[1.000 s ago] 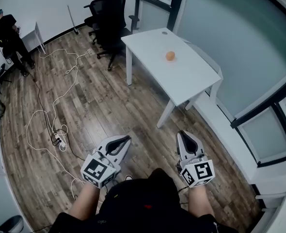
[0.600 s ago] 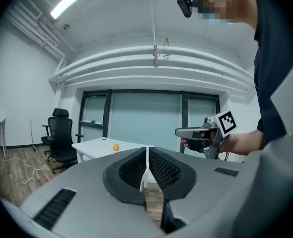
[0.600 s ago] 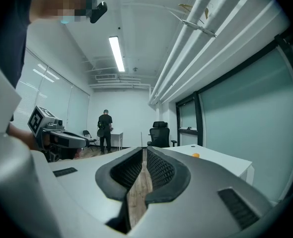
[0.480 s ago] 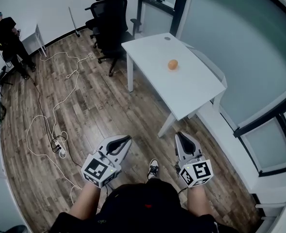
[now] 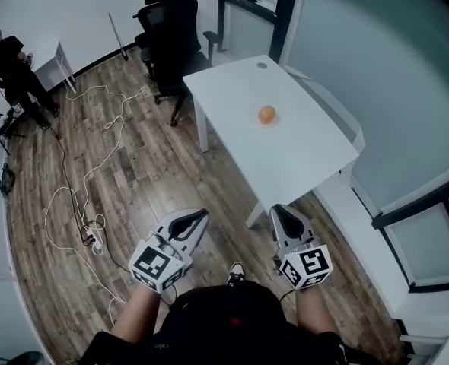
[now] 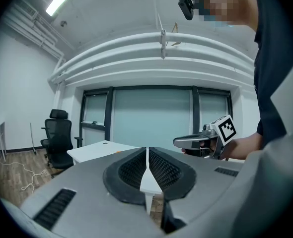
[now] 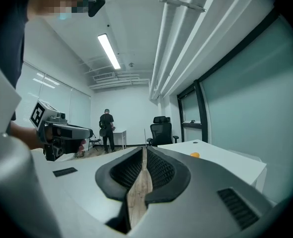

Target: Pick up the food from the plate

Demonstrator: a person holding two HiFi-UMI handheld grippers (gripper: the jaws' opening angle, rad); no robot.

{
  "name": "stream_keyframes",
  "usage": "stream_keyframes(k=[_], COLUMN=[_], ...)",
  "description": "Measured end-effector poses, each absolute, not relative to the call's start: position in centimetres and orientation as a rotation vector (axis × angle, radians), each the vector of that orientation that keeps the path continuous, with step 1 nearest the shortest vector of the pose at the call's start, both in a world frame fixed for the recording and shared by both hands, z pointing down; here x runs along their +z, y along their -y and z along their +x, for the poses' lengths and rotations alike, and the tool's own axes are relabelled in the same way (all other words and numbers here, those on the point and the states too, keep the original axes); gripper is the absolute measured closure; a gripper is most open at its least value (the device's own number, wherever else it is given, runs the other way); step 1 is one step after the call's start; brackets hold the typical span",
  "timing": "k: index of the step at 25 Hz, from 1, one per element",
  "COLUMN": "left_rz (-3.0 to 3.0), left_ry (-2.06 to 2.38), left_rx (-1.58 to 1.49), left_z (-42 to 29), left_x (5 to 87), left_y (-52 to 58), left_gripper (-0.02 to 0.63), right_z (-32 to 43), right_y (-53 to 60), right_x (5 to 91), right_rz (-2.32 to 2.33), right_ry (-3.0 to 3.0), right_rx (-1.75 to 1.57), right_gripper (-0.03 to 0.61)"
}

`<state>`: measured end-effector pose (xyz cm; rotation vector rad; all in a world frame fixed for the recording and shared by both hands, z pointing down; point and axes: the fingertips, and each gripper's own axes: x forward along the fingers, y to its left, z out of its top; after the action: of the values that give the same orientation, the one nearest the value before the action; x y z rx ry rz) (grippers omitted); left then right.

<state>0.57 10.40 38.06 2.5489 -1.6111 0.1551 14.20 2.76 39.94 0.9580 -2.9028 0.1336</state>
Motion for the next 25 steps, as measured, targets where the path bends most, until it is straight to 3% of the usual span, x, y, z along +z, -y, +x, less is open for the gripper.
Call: stream_keyframes(k=[13,25], left_rz=[2.504,2.553], left_ry=[1.633,1.514], left_rx=[0.256,0.201], left_z=[2.9,-3.2], left_x=[39.3,41.6], left_y=[-0.1,11.4], left_gripper=[0.58,0.58], right_z=[17.2,12.0], right_y=[9.8,19.2], right_x=[42.1,44.1], right_rz=[0.99,1.075], right_ry=[2.907,2.841], right_rx=[0.232,0.234], right_gripper=[0.535,0.535])
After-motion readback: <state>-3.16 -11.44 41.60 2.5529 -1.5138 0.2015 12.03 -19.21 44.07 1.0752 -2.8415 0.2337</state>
